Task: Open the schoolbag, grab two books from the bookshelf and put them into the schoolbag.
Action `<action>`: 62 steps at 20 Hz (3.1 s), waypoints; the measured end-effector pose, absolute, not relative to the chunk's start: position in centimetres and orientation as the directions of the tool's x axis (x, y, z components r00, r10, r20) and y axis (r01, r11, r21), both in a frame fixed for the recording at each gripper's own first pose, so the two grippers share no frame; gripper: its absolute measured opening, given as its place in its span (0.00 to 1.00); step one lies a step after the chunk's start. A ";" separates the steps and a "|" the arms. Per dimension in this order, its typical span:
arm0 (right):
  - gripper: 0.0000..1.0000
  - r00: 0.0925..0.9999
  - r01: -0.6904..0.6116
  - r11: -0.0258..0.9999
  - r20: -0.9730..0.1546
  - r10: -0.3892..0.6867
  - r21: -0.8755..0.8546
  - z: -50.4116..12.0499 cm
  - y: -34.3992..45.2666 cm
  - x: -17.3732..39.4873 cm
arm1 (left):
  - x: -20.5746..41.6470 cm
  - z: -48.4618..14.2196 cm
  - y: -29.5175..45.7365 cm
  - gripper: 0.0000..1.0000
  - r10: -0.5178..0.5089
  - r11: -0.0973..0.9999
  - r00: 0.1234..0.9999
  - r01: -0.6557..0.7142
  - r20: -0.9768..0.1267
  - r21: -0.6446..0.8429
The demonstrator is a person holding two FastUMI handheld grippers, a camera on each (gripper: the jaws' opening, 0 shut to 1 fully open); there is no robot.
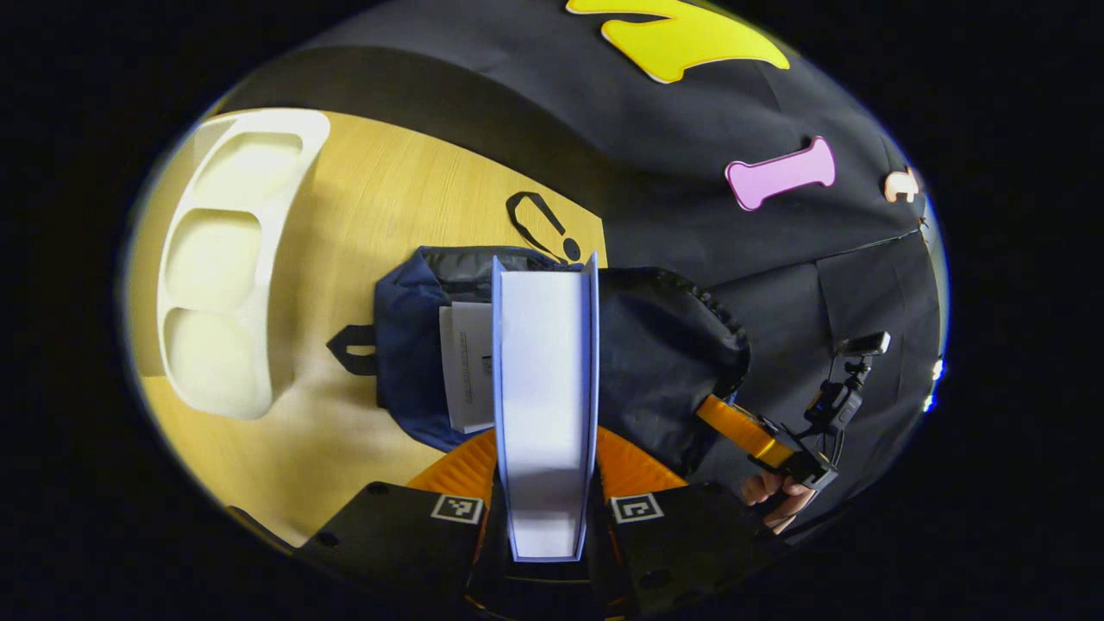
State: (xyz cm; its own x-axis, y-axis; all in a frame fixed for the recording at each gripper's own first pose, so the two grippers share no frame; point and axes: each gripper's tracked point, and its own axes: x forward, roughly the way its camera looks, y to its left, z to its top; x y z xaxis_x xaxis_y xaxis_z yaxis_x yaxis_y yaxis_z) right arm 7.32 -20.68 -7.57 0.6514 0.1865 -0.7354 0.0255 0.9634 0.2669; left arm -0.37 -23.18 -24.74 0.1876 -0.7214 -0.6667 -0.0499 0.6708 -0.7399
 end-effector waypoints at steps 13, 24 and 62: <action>0.00 0.656 -0.009 0.972 -0.732 0.185 0.237 -5.2 -19.1 8.4 | 1.5 -32.4 -30.8 0.40 -0.873 0.431 0.202 -0.103 -0.443 -0.897; 0.00 0.640 -0.012 0.972 -0.745 0.187 0.233 -5.8 -18.8 8.6 | 1.0 -37.5 -30.1 0.73 -0.721 0.681 0.112 -0.069 -0.684 -0.729; 0.94 0.935 -0.103 0.983 -0.322 0.148 0.153 6.1 -1.9 6.7 | -0.2 1.5 2.0 0.98 0.015 0.999 0.996 -0.011 -0.093 0.037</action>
